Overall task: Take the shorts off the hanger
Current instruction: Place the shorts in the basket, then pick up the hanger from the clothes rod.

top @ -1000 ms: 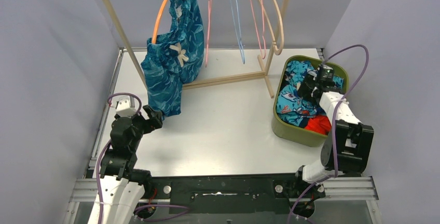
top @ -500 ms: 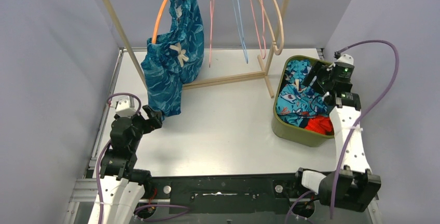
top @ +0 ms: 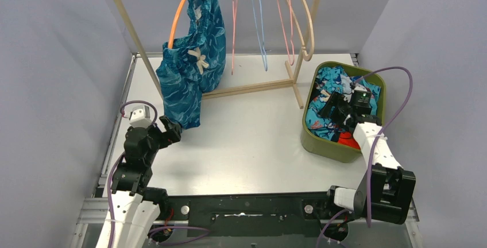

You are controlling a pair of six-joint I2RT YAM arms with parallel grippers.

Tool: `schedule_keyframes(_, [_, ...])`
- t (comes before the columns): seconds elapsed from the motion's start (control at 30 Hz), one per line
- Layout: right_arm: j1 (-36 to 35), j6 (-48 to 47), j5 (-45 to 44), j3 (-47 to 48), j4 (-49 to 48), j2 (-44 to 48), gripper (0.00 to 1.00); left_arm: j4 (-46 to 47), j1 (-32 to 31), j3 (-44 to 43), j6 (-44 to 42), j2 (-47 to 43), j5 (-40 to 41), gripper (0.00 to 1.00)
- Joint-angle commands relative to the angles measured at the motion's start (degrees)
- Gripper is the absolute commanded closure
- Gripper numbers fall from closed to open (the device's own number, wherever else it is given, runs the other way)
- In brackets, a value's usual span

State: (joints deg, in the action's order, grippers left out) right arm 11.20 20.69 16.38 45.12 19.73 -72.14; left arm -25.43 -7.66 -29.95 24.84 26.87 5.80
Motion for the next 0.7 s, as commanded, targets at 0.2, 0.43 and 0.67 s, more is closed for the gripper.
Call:
schedule_keyframes(0.2, [-0.1, 0.1, 1.2, 6.0, 3.8, 12.0, 0.27, -2.1, 0.5, -16.2, 4.4, 5.1, -0.7, 0.14])
schedule_keyframes(0.43, [-0.1, 3.0, 6.9, 0.8, 1.9, 21.6, 0.27, -6.0, 0.5, -30.4, -2.1, 10.9, -5.8, 0.14])
schedule_keyframes(0.67, [-0.1, 5.7, 9.5, -1.3, 3.2, 24.2, 0.27, -10.0, 0.5, -42.2, -8.9, 19.9, -14.9, 0.16])
